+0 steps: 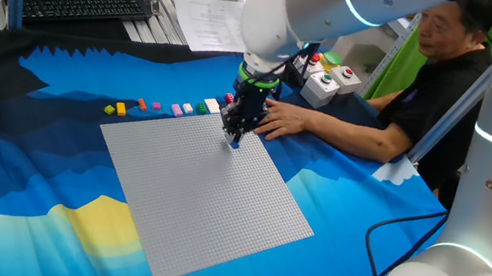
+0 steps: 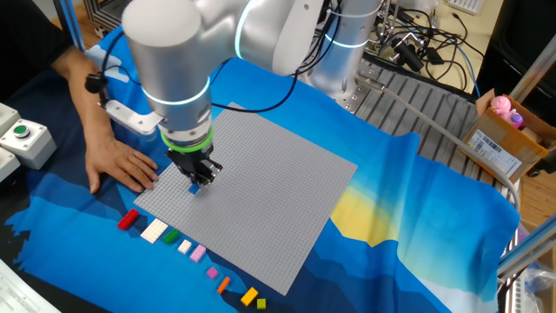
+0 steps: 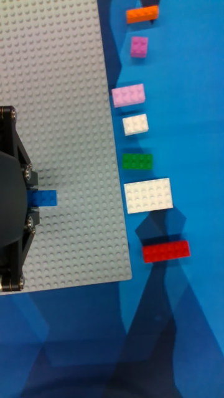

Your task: Stack small Lego blocks one on top of the other

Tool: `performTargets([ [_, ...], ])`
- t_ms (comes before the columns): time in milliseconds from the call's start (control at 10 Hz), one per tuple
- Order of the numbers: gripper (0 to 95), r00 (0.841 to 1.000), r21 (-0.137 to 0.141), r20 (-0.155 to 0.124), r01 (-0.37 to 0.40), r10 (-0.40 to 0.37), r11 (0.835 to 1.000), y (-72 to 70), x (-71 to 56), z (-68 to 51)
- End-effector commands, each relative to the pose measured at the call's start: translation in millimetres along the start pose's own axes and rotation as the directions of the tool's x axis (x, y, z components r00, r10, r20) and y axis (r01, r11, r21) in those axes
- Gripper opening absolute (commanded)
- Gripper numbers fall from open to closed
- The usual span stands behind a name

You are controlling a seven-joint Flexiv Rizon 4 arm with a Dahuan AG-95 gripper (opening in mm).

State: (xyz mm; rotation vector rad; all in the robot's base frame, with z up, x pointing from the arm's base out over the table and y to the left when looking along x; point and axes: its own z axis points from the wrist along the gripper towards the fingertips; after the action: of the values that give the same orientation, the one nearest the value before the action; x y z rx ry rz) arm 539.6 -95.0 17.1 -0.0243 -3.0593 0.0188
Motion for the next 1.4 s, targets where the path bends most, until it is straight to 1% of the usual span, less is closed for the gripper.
performTargets([
  [100,0.0,0.999,-0.010,-0.009,-0.053,0.053,0.999,0.2,-3.2,5.9],
  [300,0.0,0.998,-0.012,-0.014,-0.063,0.063,0.998,-0.3,-2.5,7.3],
  [700,0.0,0.998,-0.013,-0.013,-0.065,0.065,0.998,-0.2,-2.4,8.5],
  [1400,0.0,0.998,-0.020,-0.006,-0.063,0.063,0.998,0.5,-2.5,9.7],
])
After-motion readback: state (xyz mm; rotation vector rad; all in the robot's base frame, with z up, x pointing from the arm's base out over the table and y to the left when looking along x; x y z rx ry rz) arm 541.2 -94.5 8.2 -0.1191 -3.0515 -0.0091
